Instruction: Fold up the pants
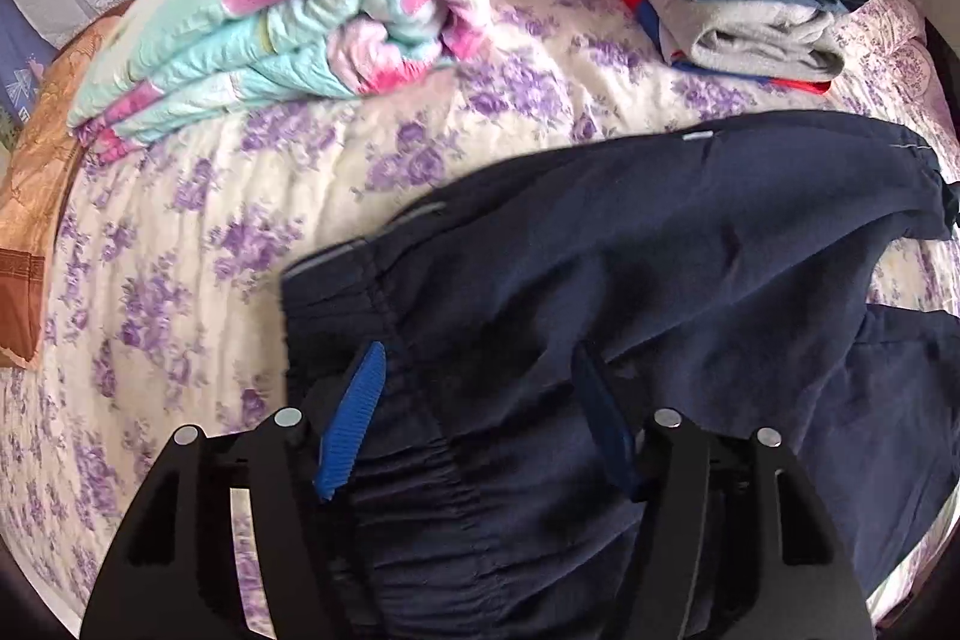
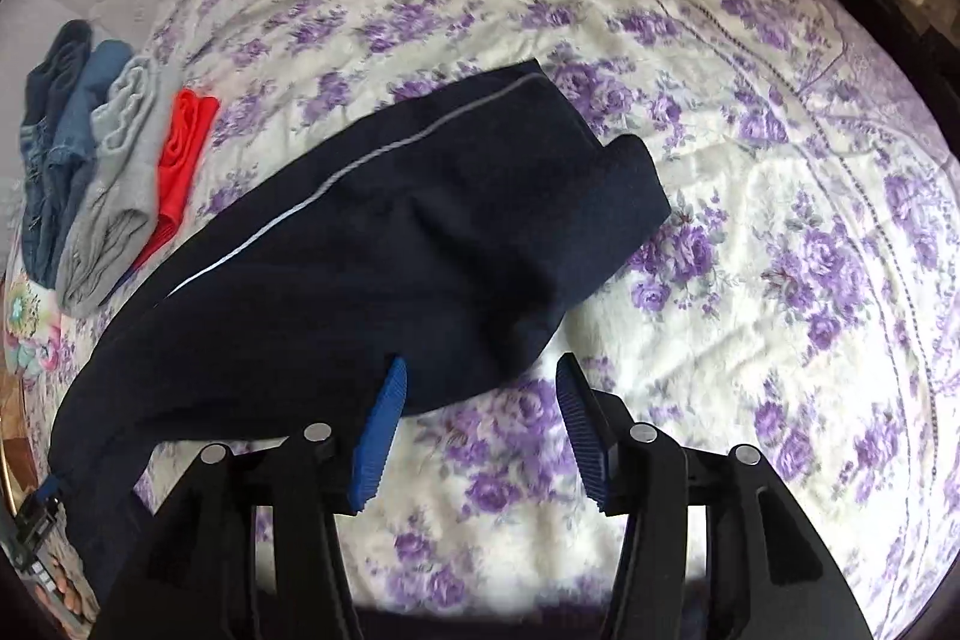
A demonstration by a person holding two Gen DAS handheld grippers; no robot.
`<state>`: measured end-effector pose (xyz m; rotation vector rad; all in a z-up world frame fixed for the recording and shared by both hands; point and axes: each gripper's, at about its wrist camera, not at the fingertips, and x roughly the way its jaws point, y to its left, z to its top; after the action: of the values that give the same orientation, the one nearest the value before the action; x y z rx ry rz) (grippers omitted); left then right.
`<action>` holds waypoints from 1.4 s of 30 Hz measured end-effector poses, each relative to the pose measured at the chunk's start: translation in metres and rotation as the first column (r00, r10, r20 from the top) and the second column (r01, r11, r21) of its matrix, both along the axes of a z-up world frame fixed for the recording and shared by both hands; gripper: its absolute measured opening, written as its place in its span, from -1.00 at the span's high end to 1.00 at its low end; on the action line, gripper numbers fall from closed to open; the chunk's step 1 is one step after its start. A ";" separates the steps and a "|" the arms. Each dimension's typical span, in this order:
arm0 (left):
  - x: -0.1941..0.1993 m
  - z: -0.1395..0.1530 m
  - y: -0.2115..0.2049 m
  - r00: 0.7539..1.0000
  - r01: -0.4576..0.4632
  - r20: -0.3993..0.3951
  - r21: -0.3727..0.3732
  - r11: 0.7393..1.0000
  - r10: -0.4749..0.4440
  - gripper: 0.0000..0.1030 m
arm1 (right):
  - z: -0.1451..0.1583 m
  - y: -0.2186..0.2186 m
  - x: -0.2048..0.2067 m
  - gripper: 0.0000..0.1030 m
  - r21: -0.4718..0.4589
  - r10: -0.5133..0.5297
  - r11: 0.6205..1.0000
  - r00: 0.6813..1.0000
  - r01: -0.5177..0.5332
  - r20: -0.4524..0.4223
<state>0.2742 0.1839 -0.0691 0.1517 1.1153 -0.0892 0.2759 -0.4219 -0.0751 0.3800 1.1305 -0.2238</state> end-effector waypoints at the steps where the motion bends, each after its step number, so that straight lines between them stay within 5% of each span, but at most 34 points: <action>1: -0.003 0.013 0.006 0.999 0.009 0.033 0.012 1.000 -0.009 -0.32 | 0.016 0.013 -0.015 -0.09 -0.022 0.025 0.999 0.999 -0.024 0.042; 3: -0.004 0.033 0.018 0.996 0.039 0.074 0.025 0.999 -0.040 -0.81 | 0.041 0.037 -0.048 -0.30 -0.009 0.091 0.996 0.987 -0.091 0.133; 7: 0.023 0.039 0.033 0.989 0.147 0.031 -0.014 0.989 -0.146 -0.83 | 0.067 0.088 -0.111 -0.39 0.030 0.205 0.975 0.947 -0.219 0.249; 11: 0.061 0.010 0.034 0.979 0.201 -0.042 -0.011 0.979 -0.202 -0.82 | 0.067 0.128 -0.141 -0.39 0.050 0.266 0.957 0.930 -0.287 0.252; 14: 0.091 -0.019 0.039 0.971 0.178 -0.142 -0.117 0.977 -0.194 -0.81 | 0.070 0.149 -0.155 -0.39 -0.009 0.291 0.955 0.927 -0.297 0.236; 17: 0.101 -0.043 0.034 0.948 0.203 -0.198 -0.223 0.953 -0.248 -0.53 | 0.074 0.162 -0.158 -0.39 -0.048 0.316 0.948 0.921 -0.314 0.227; 19: 0.093 -0.045 0.026 0.954 0.234 -0.144 -0.193 0.953 -0.264 -0.39 | 0.074 0.167 -0.150 -0.39 -0.068 0.331 0.944 0.919 -0.323 0.216; 21: 0.074 -0.031 0.019 0.946 0.310 -0.036 -0.185 0.933 -0.321 0.56 | 0.070 0.173 -0.132 -0.39 -0.083 0.346 0.938 0.917 -0.336 0.198; 23: 0.059 -0.019 0.020 0.936 0.352 0.049 -0.190 0.916 -0.349 0.60 | 0.070 0.186 -0.102 -0.39 -0.076 0.414 0.910 0.889 -0.407 0.197; 25: 0.052 -0.015 0.022 0.930 0.367 0.092 -0.198 0.909 -0.356 0.61 | 0.077 0.208 -0.065 -0.39 -0.068 0.511 0.858 0.829 -0.510 0.228; 29: 0.052 -0.018 0.028 0.936 0.350 0.110 -0.223 0.910 -0.333 0.60 | 0.086 0.285 0.020 -0.42 -0.068 0.728 0.674 0.645 -0.736 0.232; 34: 0.050 -0.018 0.027 0.933 0.358 0.127 -0.206 0.911 -0.337 0.60 | 0.072 0.398 0.097 -0.42 -0.083 0.922 0.379 0.368 -0.922 0.121; 38: 0.049 -0.017 0.035 0.935 0.351 0.133 -0.236 0.906 -0.328 0.59 | 0.043 0.446 0.130 -0.42 -0.045 0.968 0.246 0.248 -0.968 -0.025; 42: 0.047 -0.015 0.035 0.929 0.365 0.148 -0.228 0.903 -0.338 0.59 | 0.020 0.464 0.148 -0.42 0.004 0.982 0.167 0.166 -0.986 -0.091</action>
<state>0.3209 0.2190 -0.0836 0.1273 0.9516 -0.5407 0.4243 0.0417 -0.0554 -0.5231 1.2281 0.9612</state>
